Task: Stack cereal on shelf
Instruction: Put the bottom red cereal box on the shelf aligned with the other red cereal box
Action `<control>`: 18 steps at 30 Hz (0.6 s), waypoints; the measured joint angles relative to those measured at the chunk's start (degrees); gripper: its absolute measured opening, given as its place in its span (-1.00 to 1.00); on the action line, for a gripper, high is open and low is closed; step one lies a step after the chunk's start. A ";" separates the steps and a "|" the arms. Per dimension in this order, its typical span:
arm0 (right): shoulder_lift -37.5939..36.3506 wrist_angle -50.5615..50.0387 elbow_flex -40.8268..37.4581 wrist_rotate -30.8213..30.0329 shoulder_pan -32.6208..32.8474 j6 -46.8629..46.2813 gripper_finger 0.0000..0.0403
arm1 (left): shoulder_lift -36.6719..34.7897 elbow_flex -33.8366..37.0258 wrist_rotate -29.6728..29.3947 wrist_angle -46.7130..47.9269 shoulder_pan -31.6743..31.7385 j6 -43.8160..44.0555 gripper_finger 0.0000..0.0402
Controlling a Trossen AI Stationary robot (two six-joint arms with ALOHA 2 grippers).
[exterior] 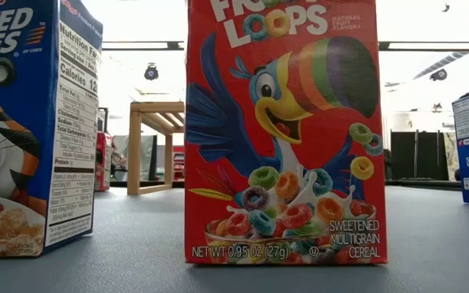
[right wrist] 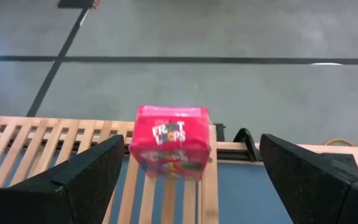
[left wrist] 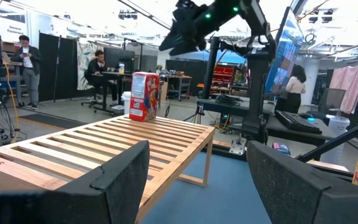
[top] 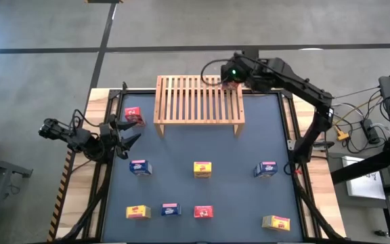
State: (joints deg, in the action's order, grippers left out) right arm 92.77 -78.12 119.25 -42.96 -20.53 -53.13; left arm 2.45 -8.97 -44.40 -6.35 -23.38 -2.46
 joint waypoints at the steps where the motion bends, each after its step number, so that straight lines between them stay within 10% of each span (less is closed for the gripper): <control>1: -0.79 -0.01 -1.20 -1.00 0.92 -0.93 0.81 | -0.02 0.00 0.00 0.00 0.00 -0.01 0.26; 18: -18.32 7.16 -27.98 -19.39 18.16 -11.48 0.81 | 0.00 0.00 -0.02 -0.01 0.01 -0.01 0.26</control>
State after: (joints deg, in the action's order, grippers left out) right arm 74.45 -70.96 91.27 -62.36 -2.37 -64.60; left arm 2.45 -8.97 -44.42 -6.35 -23.38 -2.46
